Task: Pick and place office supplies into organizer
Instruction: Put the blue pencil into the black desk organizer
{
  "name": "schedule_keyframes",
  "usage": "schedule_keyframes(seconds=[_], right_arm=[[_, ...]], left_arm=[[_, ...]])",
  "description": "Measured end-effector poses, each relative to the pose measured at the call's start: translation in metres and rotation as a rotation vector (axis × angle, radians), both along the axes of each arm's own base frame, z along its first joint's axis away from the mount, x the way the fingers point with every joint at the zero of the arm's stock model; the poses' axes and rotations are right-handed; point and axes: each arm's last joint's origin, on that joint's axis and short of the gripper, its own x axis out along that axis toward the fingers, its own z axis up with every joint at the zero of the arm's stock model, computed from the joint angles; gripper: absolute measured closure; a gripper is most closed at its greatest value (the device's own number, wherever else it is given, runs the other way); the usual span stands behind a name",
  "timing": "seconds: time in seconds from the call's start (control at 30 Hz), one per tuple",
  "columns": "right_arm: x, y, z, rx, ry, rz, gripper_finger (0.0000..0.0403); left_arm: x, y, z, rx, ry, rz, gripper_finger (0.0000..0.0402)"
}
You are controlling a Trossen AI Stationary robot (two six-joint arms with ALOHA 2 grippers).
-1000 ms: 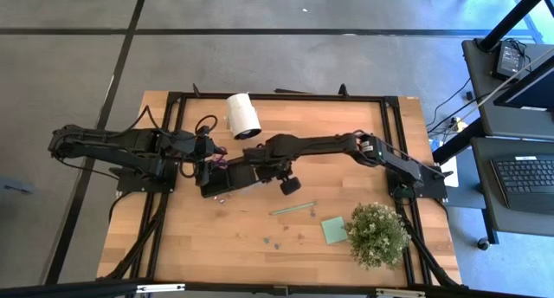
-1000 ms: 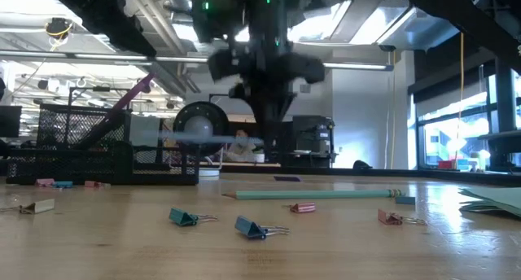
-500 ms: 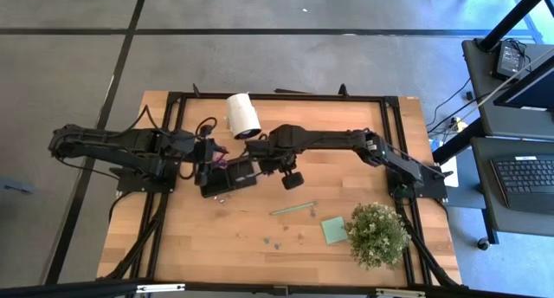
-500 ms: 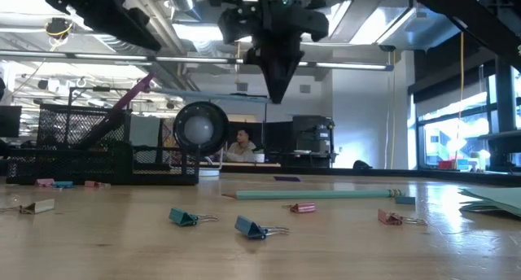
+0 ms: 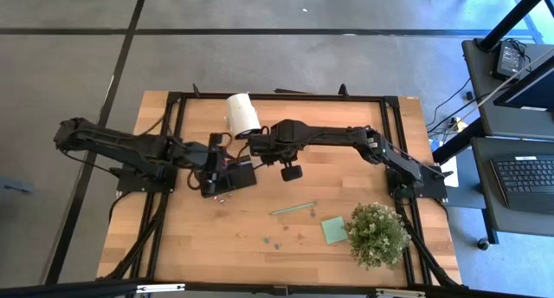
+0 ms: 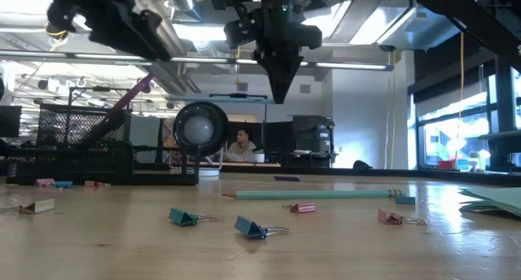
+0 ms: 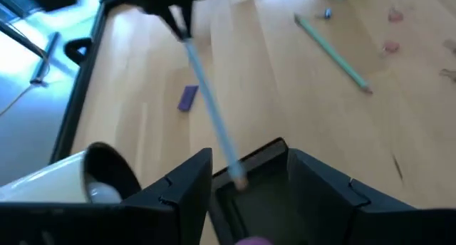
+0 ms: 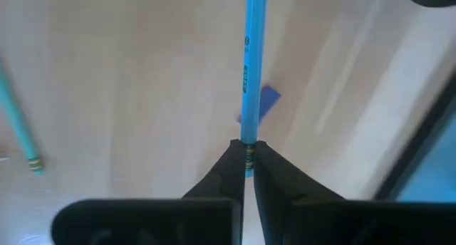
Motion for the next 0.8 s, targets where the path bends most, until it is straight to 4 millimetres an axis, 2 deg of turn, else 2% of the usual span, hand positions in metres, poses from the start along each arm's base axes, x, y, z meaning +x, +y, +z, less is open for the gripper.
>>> schedule_keyframes(seconds=[0.1, 0.27, 0.47, 0.6, 0.8], right_arm=[[0.000, -0.001, 0.000, -0.048, 0.000, -0.001, 0.0384], [0.000, -0.002, 0.001, -0.103, -0.005, -0.019, 0.0383], [0.000, 0.001, 0.004, -0.312, -0.004, -0.003, 0.0383], [0.000, 0.009, 0.006, -0.431, -0.011, 0.018, 0.0383], [0.000, 0.030, 0.007, -0.454, -0.028, 0.057, 0.0383]], left_arm=[[0.012, -0.002, -0.001, 0.034, 0.041, 0.027, 0.0213], [0.031, -0.004, 0.013, -0.028, 0.068, 0.108, 0.0210], [0.049, -0.006, 0.021, -0.067, 0.144, 0.195, 0.0210], [0.052, -0.004, 0.027, -0.075, 0.166, 0.265, 0.0210], [0.041, 0.001, 0.040, -0.100, 0.153, 0.298, 0.0210]])
